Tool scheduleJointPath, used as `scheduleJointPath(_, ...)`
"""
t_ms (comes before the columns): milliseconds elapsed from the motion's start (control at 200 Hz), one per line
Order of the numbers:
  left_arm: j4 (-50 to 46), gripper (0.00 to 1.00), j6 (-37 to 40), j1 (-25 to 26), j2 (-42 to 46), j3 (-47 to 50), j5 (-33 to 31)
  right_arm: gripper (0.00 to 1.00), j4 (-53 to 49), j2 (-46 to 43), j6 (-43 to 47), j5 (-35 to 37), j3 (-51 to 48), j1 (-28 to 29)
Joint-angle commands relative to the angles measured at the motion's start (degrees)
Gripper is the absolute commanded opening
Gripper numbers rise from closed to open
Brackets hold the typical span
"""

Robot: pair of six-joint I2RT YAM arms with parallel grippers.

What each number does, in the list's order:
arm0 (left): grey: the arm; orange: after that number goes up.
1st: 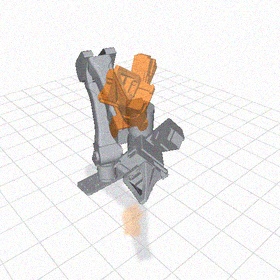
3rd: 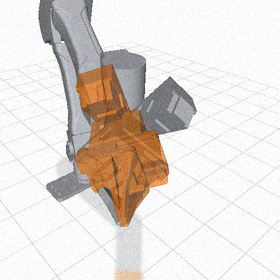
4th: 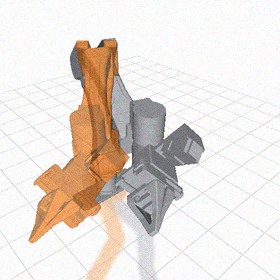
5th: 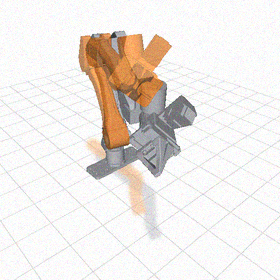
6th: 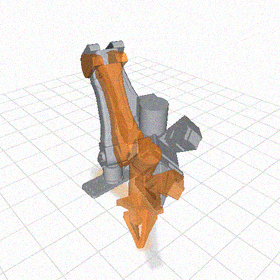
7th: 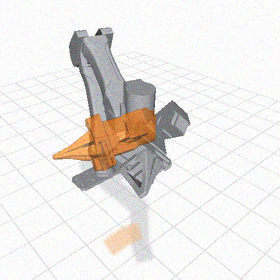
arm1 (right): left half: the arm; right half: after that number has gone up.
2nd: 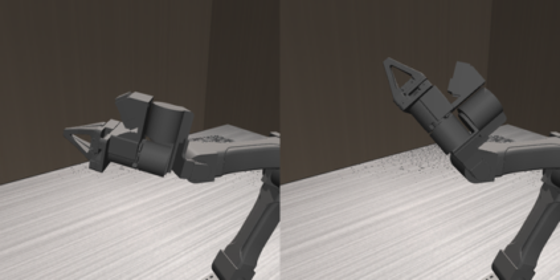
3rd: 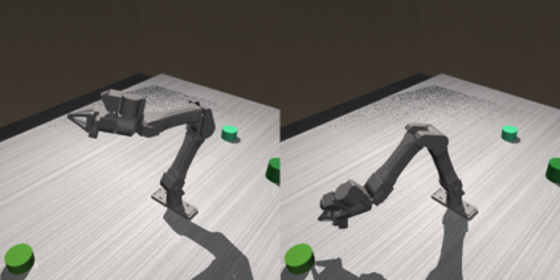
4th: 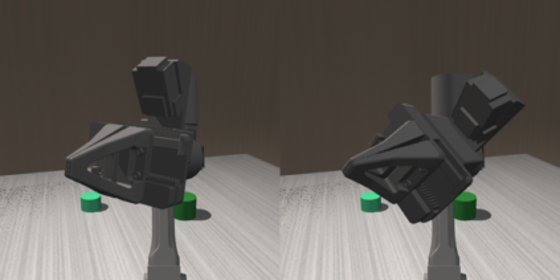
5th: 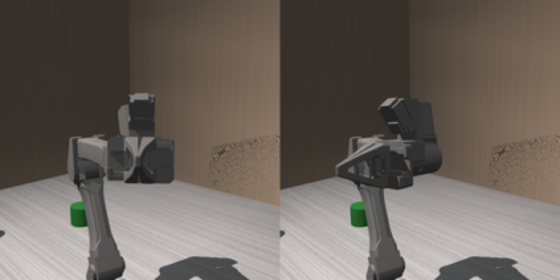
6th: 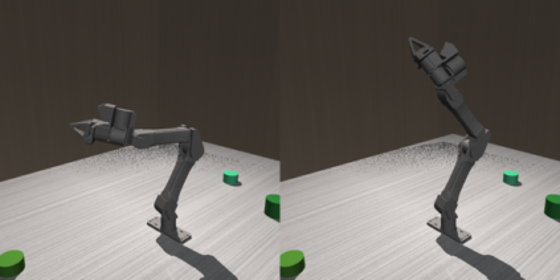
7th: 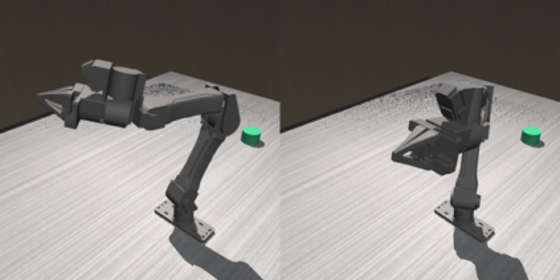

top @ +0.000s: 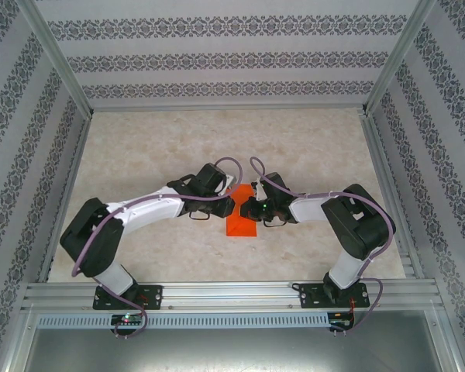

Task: Fold a paper plane with a square sheet of paper (fold left side to right side)
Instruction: Fold the triangle a second time at the center of the table.

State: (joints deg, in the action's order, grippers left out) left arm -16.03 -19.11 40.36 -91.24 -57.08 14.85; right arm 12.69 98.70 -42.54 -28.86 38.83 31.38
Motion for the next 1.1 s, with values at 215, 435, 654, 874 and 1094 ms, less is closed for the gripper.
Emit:
scheduleJointPath(215, 9.9, 0.24, -8.8, -0.2, -1.5, 6.1, 17.2, 0.00, -4.3, 2.1, 1.9, 2.4, -1.5, 0.3)
scheduleJointPath(435, 12.8, 0.23, -9.3, 0.1, -5.5, 6.5, 20.7, 0.00, -4.6, 2.0, 1.9, 2.3, -1.5, 0.2)
scheduleJointPath(654, 12.4, 0.23, -8.8, 0.3, -8.2, 6.8, 20.4, 0.00, -5.3, 1.8, 2.1, 2.6, -1.5, 0.3)
scheduleJointPath(874, 11.6, 0.22, -8.7, 0.4, -8.5, 8.0, 18.5, 0.00, -5.8, 1.6, 2.4, 2.7, -1.3, 0.3)
scheduleJointPath(1094, 11.2, 0.21, -8.6, 0.7, -9.0, 8.7, 18.0, 0.00, -6.6, 1.6, 2.8, 2.9, -1.0, 0.2)
